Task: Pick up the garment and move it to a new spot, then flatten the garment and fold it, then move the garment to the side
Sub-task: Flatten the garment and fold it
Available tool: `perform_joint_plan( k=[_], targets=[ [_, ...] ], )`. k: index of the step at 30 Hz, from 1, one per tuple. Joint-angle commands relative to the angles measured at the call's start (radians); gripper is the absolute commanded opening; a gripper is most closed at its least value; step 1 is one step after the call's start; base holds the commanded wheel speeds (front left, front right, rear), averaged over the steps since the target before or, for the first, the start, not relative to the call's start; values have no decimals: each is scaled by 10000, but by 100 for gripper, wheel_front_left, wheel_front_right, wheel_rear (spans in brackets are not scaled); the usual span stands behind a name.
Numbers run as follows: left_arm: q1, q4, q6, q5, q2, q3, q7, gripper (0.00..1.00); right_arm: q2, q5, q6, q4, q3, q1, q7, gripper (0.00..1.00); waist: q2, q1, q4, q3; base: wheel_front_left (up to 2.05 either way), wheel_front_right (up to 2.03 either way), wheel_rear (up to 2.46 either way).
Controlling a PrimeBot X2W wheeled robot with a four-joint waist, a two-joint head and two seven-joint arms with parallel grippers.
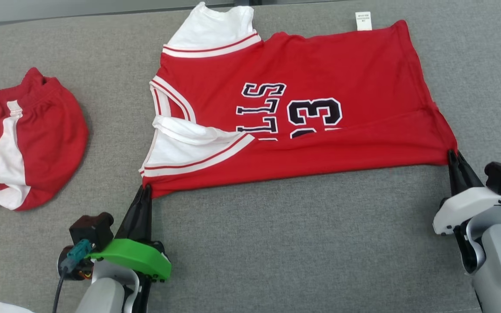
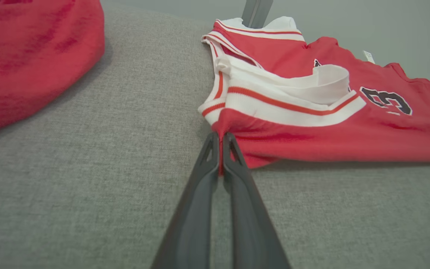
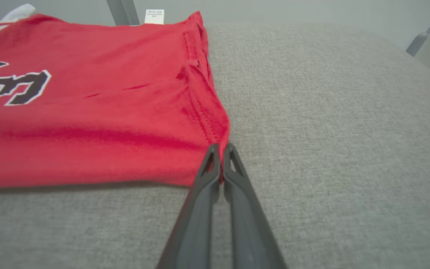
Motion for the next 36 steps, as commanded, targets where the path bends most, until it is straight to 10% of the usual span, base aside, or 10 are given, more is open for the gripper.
perform_joint_plan(
  k=[1,23,24,25,26,29,36],
  targets=[
    [322,-166,44,-57,160,18,-2,0,-130,137,-20,-161,20,345,-4,0,0,0,72,-118,0,0,0],
    [3935,-3164,768,-107,555,-704,1434,0,-129,150,-22,-3483,-892,4734,337,0,0,0,108,-770,0,0,0],
    [3970,-3185,829,-96,563,-701,1501,0,-108,92,-22,-3545,-959,4774,383,20,0,0,105,-784,0,0,0],
    [3991,-3216,892,-75,567,-697,1546,0,-50,8,-22,-3642,-1018,4839,428,79,0,0,101,-803,0,0,0],
    [3999,-3229,931,-48,583,-714,1596,10,1,-49,-22,-3722,-1061,4878,472,100,0,0,94,-821,0,0,0],
    [4021,-3275,990,-13,608,-781,1754,100,103,-216,-17,-3879,-1217,4937,477,100,0,0,86,-891,0,0,0],
    [3842,-4383,1169,-94,651,-662,1865,100,150,-244,-16,-4505,-1286,5041,419,100,0,0,45,-1109,0,0,0]
  ],
)
